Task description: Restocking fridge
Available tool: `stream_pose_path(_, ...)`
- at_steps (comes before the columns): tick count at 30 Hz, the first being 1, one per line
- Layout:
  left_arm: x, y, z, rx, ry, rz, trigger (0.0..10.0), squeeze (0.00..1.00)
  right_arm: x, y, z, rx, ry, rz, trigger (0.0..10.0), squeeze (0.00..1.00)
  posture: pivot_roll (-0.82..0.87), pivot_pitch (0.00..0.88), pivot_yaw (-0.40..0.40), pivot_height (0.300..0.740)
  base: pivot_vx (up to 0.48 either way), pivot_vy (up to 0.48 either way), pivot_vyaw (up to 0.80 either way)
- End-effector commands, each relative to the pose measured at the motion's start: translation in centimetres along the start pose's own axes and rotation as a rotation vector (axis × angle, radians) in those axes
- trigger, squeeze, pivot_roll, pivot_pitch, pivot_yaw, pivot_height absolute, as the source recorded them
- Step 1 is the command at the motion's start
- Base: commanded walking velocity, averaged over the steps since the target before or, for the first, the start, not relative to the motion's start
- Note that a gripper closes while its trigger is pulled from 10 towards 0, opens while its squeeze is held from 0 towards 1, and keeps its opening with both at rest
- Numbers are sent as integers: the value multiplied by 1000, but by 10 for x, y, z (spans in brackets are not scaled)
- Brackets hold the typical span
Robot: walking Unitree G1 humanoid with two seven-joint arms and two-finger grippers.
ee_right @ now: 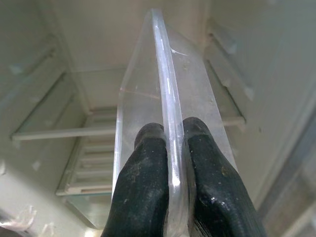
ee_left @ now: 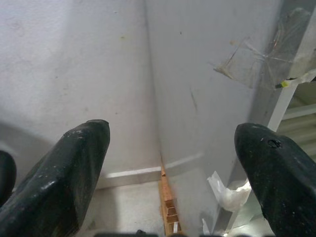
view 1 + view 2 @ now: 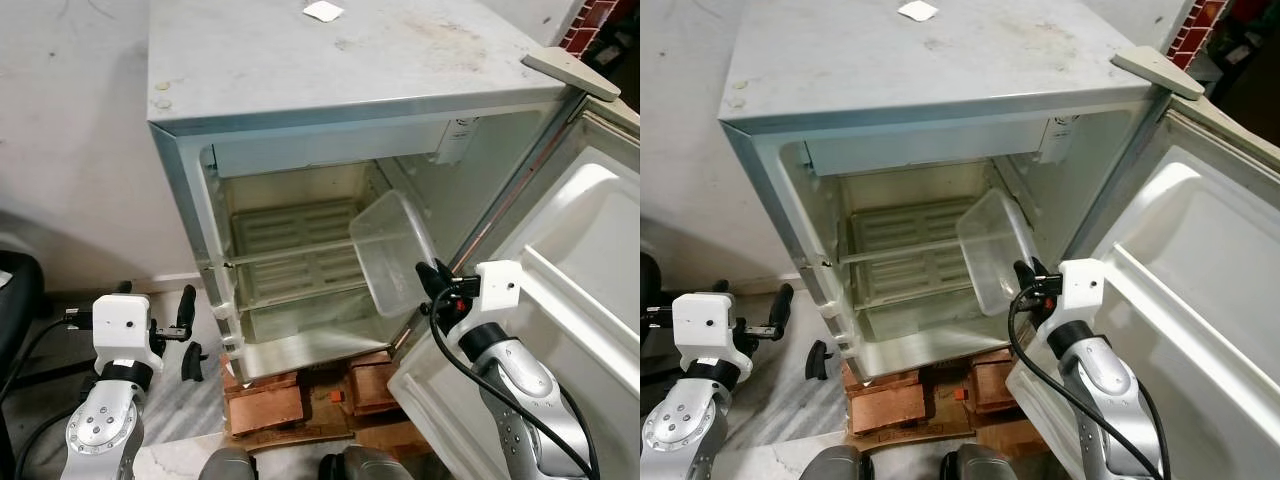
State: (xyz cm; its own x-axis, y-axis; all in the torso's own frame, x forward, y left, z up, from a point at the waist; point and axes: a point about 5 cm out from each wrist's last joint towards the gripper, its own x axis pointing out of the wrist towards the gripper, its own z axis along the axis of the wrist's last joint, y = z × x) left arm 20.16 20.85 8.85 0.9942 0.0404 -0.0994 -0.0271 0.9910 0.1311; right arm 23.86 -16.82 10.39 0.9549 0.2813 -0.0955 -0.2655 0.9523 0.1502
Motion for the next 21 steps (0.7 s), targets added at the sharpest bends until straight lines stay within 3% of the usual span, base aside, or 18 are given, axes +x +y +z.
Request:
stream_pose_path(1, -1, 0, -1, 10, 13, 6, 10000, 0, 1, -1, 0, -11, 3, 10, 10000, 0, 27, 88, -70, 740, 0, 0, 563)
stream_pose_path(14, -1, 1, -2, 22, 19, 9, 10000, 0, 5, 0, -3, -11, 17, 26, 10000, 0, 32, 92, -72, 740, 0, 0, 800)
stream_pose_path(21, -2, 1, -3, 29, 23, 12, 10000, 0, 9, 1, -2, -13, 12, 35, 10000, 0, 38, 95, -74, 740, 0, 0, 566)
